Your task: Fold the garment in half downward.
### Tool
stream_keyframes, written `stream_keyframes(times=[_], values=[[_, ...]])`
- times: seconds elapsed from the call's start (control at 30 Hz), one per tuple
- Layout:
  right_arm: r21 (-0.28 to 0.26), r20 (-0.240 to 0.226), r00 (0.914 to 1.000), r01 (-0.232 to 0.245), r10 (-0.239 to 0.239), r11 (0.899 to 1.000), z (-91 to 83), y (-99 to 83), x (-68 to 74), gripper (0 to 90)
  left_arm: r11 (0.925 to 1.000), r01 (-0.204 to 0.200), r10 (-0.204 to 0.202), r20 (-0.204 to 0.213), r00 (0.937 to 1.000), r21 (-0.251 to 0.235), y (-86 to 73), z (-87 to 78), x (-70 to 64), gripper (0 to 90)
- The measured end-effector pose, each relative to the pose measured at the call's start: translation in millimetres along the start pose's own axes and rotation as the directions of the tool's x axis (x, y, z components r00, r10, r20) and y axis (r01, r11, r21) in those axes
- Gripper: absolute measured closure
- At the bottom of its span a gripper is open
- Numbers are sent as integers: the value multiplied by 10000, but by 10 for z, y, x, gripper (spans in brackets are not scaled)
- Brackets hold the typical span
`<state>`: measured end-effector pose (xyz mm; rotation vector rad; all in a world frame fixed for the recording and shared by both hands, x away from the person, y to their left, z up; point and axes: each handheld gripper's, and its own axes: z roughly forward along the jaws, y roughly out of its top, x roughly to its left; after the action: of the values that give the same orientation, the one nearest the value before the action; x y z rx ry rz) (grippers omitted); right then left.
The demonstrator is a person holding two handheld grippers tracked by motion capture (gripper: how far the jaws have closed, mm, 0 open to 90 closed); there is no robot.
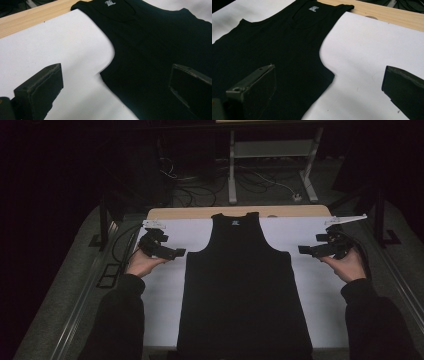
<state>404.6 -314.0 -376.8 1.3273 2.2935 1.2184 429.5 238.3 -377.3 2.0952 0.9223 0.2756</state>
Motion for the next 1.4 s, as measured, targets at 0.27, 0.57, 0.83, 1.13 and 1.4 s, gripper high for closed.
stream_keyframes(times=[0.27,0.57,0.83,1.13,1.4], values=[[65,-22,10000,-44,44,10000,85,22,-29,0,9995,-85,86,-48,10000,313,38,128,41,0],[177,-26,9998,-188,188,9997,187,-5,-93,0,9982,-138,138,13,9999,581,36,262,52,0],[290,-37,9996,-264,265,9992,275,-32,-106,0,9969,85,-86,8,10000,776,-17,379,98,0],[308,-137,9990,-424,428,9986,383,-68,-126,0,9954,112,-134,229,9996,947,-64,534,92,0],[414,-120,9985,-530,535,9977,501,-108,-141,0,9933,257,-291,290,9992,1122,-110,639,115,0]])
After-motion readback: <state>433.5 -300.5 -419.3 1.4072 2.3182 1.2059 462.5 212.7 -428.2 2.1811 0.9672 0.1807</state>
